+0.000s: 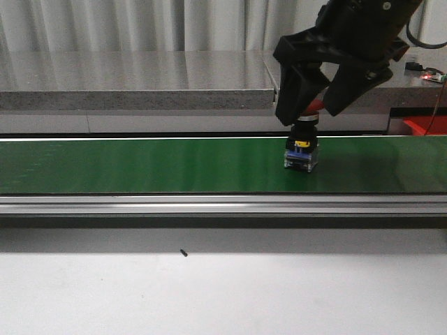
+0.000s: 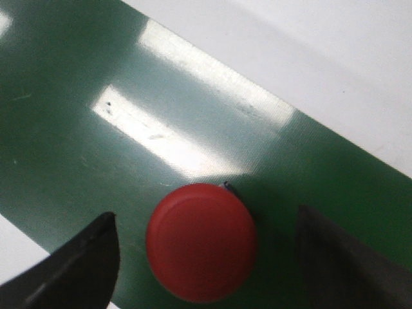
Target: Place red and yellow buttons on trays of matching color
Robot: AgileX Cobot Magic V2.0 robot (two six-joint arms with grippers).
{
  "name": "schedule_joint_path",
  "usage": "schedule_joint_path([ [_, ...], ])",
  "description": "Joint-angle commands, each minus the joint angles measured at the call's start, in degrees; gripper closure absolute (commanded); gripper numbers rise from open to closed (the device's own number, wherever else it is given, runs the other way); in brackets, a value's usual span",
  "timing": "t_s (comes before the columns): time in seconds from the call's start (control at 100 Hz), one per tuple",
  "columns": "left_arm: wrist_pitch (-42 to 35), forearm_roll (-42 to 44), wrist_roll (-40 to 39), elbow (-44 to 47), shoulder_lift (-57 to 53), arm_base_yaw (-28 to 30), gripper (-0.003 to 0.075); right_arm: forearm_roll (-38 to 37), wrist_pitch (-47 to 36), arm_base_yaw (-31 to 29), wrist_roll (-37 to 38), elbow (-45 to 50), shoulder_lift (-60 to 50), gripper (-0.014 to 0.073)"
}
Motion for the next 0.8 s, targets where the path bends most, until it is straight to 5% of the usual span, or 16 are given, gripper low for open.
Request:
schedule_joint_path([
  [0.0, -4.2, -0.6, -0.2, -1.4, 0.5, -0.4, 0.0741, 0.8, -2.2, -0.1, -0.6, -1.9, -1.2, 0.0056],
  [0.24, -4.2, -0.6, -0.2, -1.4, 0.5, -0.4, 0.0741, 0.8, -1.6, -0.1, -0.4, -2.0, -1.3, 0.0409],
  [0.5, -4.2, -0.6, -0.2, -1.4, 0.5, -0.4, 0.0741, -2.1, 6.2, -3.3, -0.4, -6.9, -3.5, 0.0417],
  [0.79, -4.2, -0.6, -0.2, -1.4, 0.5, -0.4, 0.0741, -2.2, 9.7, -20.3, -0.4, -15.0, -4.6, 0.0417],
])
